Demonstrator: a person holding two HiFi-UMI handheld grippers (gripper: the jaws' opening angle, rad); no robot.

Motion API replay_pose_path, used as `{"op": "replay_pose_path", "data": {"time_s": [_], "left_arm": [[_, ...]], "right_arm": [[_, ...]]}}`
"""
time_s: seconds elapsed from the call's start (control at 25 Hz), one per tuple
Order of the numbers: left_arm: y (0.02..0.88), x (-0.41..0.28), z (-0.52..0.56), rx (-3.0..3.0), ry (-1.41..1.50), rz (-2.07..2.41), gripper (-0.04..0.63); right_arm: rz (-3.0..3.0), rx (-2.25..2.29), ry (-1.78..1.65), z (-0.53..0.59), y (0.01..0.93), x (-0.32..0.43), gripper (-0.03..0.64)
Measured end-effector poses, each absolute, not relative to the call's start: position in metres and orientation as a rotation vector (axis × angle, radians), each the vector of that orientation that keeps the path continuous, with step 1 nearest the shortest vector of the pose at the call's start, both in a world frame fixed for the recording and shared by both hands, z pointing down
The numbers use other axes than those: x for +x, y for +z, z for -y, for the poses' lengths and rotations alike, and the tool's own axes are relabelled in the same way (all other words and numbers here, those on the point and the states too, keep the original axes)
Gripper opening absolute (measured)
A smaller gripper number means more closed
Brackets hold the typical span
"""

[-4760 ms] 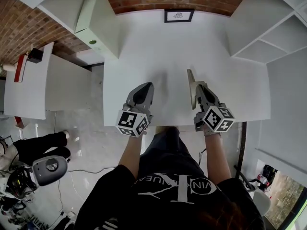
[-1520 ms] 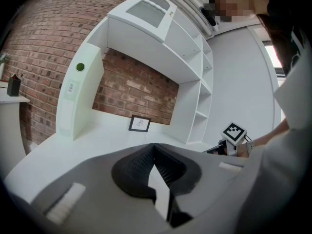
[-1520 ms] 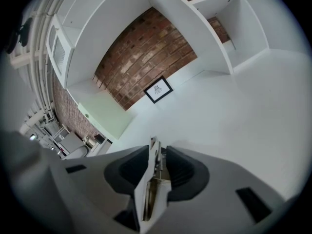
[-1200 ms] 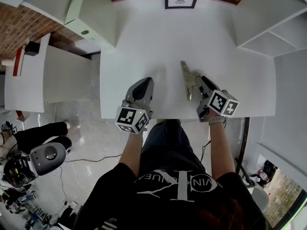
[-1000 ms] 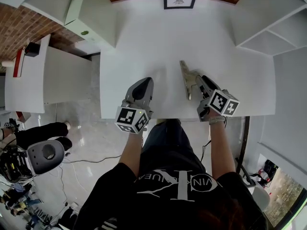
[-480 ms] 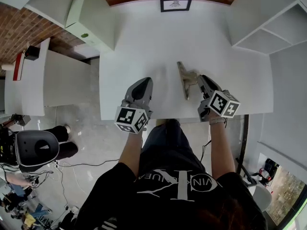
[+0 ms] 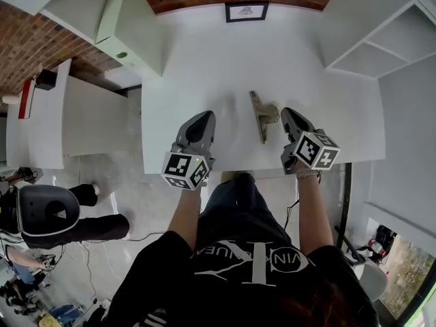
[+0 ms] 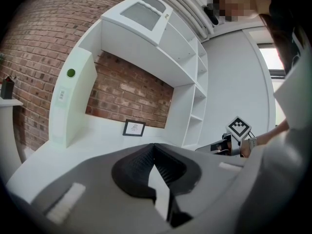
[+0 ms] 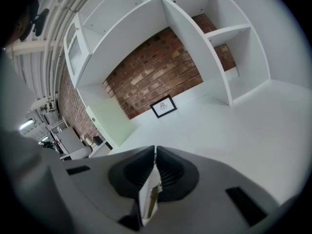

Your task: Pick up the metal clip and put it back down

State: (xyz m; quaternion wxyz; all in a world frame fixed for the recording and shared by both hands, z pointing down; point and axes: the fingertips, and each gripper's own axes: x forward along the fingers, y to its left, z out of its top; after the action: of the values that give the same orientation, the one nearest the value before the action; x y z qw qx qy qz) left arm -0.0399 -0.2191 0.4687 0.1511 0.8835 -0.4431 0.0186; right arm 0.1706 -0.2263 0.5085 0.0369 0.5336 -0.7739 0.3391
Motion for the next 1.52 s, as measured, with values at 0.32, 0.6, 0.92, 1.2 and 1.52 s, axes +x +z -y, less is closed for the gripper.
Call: {"op": "replay_pose_path", "data": {"time_s": [0.32, 0.6, 0.92, 1.2, 1.52], "left_arm": [[0.456, -0.037, 0.224, 2.558, 0.032, 1.272, 0.011], [0.446, -0.037, 0.224, 2.575, 0.018, 1.281, 0.011], [0.432, -0.035, 0.221, 2.603, 0.000, 1.286, 0.011], [0.420, -0.037, 0.222, 2.618, -0.016, 1.294, 0.011], [0.411, -0.040, 0.222, 2.633, -0.034, 1.311, 0.011]], "right_arm": [[2.394, 1.668, 0.950, 0.226, 0.488, 0.177, 0.015], [2.407, 1.668, 0.833, 0.223, 0.473, 0.178, 0.015], [2.437, 1.692, 0.725, 0.216, 0.450, 0.182, 0.014], [2.452, 1.719, 0.655, 0.215, 0.431, 0.184, 0.014], [2.474, 1.747, 0.593, 0.214, 0.415, 0.189, 0.014]]}}
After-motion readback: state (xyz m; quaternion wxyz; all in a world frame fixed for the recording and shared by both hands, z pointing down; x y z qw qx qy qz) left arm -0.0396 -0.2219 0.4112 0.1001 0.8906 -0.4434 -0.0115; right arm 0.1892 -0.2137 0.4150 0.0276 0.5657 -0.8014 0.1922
